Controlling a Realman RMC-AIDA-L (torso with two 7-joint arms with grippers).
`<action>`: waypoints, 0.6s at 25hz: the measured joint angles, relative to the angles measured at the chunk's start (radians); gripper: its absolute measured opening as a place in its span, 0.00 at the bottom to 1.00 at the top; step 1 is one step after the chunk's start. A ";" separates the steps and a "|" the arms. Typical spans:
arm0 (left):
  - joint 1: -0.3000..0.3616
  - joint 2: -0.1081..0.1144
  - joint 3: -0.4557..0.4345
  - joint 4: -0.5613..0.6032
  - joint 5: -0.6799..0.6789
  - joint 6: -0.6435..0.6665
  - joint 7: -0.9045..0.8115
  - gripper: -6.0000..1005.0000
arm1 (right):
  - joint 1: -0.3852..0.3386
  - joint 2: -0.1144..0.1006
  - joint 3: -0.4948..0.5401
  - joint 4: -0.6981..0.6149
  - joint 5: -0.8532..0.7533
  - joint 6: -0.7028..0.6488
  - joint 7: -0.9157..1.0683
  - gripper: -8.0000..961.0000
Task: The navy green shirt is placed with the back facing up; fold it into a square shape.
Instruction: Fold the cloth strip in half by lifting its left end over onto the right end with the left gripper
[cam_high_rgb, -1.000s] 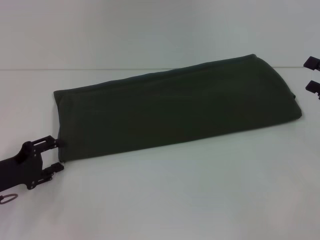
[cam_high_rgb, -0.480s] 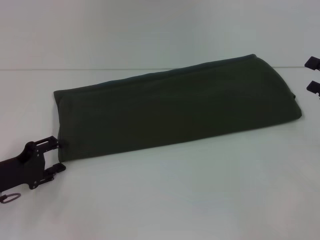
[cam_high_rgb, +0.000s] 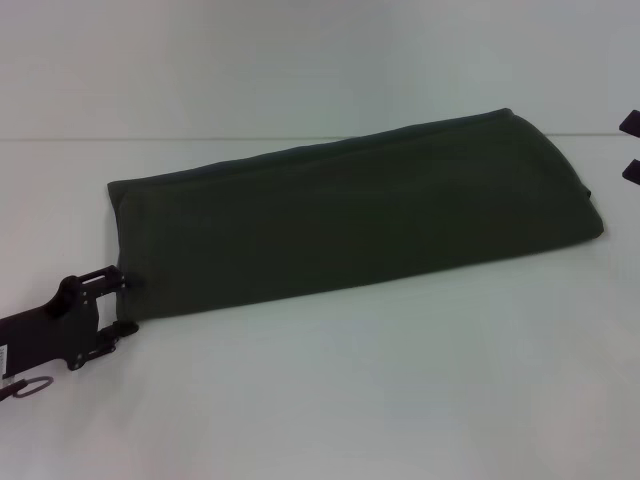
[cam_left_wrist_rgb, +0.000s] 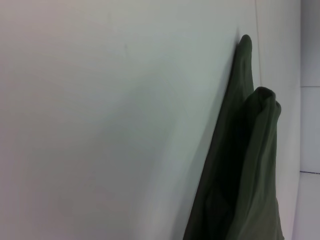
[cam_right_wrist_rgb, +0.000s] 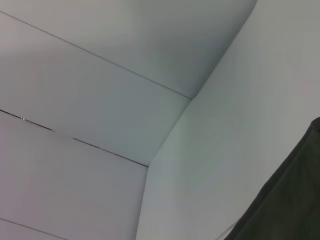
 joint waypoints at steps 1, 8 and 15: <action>-0.004 0.000 0.000 -0.003 0.000 -0.006 0.001 0.70 | 0.000 0.000 0.000 0.000 0.000 0.001 0.000 0.96; -0.035 -0.008 0.001 -0.018 0.001 -0.049 0.020 0.70 | 0.000 -0.001 0.002 0.000 0.000 0.003 0.000 0.96; -0.003 -0.025 -0.072 0.029 -0.046 0.050 0.114 0.70 | 0.000 -0.002 0.008 0.001 0.000 0.007 0.000 0.96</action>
